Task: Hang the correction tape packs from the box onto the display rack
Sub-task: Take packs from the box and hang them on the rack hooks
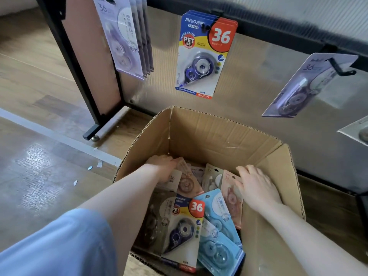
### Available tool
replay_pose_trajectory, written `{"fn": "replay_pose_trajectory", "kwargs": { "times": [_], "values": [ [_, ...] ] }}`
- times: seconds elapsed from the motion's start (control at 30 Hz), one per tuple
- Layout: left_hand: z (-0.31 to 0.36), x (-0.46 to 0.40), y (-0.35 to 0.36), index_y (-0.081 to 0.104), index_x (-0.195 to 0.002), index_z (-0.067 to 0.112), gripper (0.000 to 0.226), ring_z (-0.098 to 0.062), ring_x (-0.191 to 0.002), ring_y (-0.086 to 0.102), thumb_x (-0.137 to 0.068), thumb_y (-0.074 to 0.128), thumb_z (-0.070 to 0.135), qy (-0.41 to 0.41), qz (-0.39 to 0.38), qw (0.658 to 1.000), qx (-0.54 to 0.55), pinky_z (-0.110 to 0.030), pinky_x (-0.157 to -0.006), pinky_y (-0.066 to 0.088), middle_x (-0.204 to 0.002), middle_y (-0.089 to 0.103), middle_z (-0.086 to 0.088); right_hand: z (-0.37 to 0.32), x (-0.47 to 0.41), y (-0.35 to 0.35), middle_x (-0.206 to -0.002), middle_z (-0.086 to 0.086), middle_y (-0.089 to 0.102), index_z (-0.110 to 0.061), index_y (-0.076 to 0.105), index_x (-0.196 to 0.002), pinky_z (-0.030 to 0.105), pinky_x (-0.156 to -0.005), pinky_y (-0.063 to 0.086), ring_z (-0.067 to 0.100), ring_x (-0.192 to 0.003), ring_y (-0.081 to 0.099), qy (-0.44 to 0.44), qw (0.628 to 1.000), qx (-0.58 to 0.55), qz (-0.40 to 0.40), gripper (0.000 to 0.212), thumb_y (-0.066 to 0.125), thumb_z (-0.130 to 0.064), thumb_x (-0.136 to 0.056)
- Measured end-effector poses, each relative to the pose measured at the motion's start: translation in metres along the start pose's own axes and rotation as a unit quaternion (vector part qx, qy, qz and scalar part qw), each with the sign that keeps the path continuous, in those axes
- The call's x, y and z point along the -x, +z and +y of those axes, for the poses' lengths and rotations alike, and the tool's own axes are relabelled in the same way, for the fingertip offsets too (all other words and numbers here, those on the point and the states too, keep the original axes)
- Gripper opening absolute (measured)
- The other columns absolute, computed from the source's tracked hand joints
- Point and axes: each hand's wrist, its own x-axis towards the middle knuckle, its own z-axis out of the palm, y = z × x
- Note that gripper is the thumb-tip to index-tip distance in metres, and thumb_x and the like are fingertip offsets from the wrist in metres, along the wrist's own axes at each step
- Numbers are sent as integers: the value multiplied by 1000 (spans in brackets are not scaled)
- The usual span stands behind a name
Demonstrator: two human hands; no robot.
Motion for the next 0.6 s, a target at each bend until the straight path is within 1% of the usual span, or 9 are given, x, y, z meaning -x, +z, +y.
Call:
{"fn": "replay_pose_trajectory", "kwargs": {
  "times": [0.07, 0.13, 0.17, 0.23, 0.33, 0.43, 0.5, 0.6],
  "values": [
    [0, -3, 6, 23, -144, 28, 73, -23, -119, 47, -83, 63, 33, -15, -42, 999, 28, -36, -91, 46, -138, 44, -1, -2, -1, 4, -131, 2, 44, -20, 38, -134, 33, -98, 35, 22, -122, 41, -23, 1000, 0, -16, 38, 33, -36, -100],
    [0, -5, 11, 33, -139, 29, 66, -22, -112, 52, -81, 64, 39, -26, -70, 996, 50, -33, -87, 47, -133, 48, -1, -5, -2, 9, -135, 0, 41, -21, 34, -138, 32, -101, 33, 20, -126, 39, -65, 997, -18, -42, 39, 35, -31, -100],
    [-1, -6, 13, 35, -137, 30, 65, -22, -110, 52, -80, 64, 39, -31, -76, 995, 61, -33, -86, 46, -132, 48, 0, -8, -2, 10, -139, -1, 39, -21, 34, -138, 32, -104, 31, 19, -129, 37, -85, 994, -28, -57, 40, 37, -30, -99],
    [-2, -7, 14, 36, -137, 30, 65, -23, -113, 50, -79, 65, 39, -34, -73, 994, 74, -34, -89, 45, -133, 47, -1, -12, -3, 14, -145, -2, 35, -22, 35, -138, 33, -108, 29, 18, -135, 31, -118, 988, -39, -87, 41, 41, -30, -98],
    [-1, -9, 14, 35, -138, 30, 67, -25, -119, 43, -79, 67, 35, -37, -54, 996, 63, -37, -93, 42, -135, 44, -3, -19, -6, 23, -146, -1, 34, -23, 30, -143, 36, -108, 30, 19, -135, 30, -152, 979, -23, -134, 49, 44, -27, -97],
    [-3, -10, 11, 39, -137, 27, 59, -25, -118, 43, -84, 63, 29, -27, -43, 997, 52, -36, -93, 42, -131, 44, -5, -28, -11, 30, -148, 0, 31, -20, 26, -146, 37, -111, 26, 21, -136, 29, -187, 971, -3, -151, 53, 44, -24, -97],
    [-4, -8, 10, 44, -134, 23, 49, -23, -113, 47, -88, 58, 27, -25, -33, 998, 55, -32, -89, 43, -128, 47, -6, -35, -11, 34, -147, 2, 33, -19, 24, -147, 37, -111, 24, 21, -136, 29, -203, 967, 9, -155, 55, 45, -22, -96],
    [-5, -7, 10, 48, -130, 21, 40, -20, -102, 54, -90, 55, 20, -35, -23, 997, 66, -27, -78, 46, -121, 52, -4, -43, -11, 40, -141, 7, 39, -18, 27, -146, 39, -108, 27, 25, -131, 33, -214, 963, 42, -157, 54, 46, -20, -96]
  ]
}}
